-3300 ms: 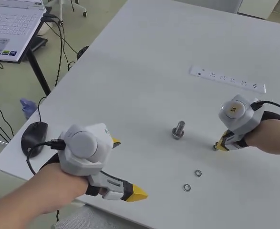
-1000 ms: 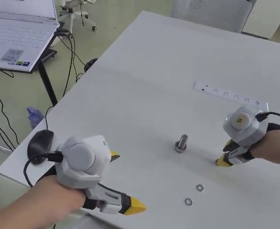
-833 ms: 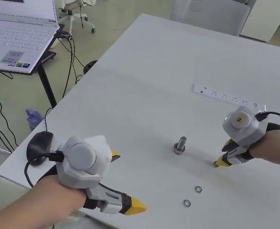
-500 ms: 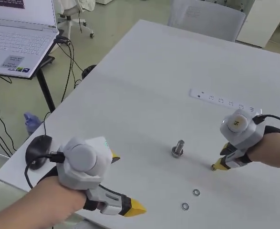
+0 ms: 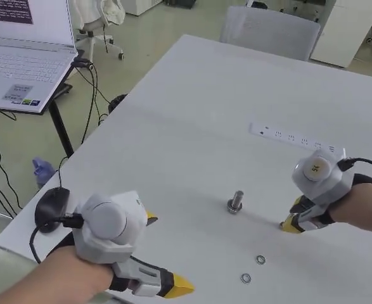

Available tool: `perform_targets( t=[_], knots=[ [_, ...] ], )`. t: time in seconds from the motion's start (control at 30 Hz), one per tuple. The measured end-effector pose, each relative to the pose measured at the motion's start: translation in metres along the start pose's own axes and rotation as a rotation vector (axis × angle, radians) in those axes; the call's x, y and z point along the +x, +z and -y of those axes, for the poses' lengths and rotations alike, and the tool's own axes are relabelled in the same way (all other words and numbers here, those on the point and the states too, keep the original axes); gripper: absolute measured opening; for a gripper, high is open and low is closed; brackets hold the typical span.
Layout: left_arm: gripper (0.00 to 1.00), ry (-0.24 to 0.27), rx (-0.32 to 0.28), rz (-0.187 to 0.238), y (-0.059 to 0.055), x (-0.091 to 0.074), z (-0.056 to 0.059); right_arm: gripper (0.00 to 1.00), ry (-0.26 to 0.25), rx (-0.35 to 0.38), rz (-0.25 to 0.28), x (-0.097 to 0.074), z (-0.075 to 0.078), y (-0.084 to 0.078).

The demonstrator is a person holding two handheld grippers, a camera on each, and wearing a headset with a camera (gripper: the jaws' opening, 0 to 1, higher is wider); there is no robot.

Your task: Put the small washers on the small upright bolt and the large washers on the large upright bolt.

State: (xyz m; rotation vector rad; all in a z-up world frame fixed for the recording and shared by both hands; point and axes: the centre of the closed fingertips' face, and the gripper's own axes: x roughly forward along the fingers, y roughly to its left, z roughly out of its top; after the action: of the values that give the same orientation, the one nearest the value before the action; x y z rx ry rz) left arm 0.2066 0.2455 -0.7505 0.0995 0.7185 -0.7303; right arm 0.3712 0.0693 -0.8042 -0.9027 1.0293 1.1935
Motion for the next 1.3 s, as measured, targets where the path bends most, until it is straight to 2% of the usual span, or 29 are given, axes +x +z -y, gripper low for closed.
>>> perform_targets(
  t=[0.43, 0.8, 1.0, 1.17, 1.3],
  knots=[
    [0.86, -0.001, 0.003, 0.005, 0.002, 0.002, 0.004, 0.31, 0.058, -0.021, -0.005, 0.015, -0.038, -0.008],
    [0.87, -0.005, 0.016, -0.004, -0.002, 0.003, 0.004, 0.33, 0.074, -0.043, 0.007, 0.021, -0.059, -0.011],
    [0.87, -0.008, 0.007, 0.010, -0.001, 0.003, 0.002, 0.33, 0.085, -0.055, 0.005, 0.027, -0.070, -0.011],
    [0.89, -0.011, 0.002, 0.022, 0.001, 0.003, 0.001, 0.33, 0.084, -0.054, 0.015, 0.034, -0.071, -0.009],
    [0.92, -0.021, 0.001, 0.022, 0.000, 0.004, 0.003, 0.33, 0.060, -0.056, 0.050, 0.041, -0.070, -0.004]
  ],
)
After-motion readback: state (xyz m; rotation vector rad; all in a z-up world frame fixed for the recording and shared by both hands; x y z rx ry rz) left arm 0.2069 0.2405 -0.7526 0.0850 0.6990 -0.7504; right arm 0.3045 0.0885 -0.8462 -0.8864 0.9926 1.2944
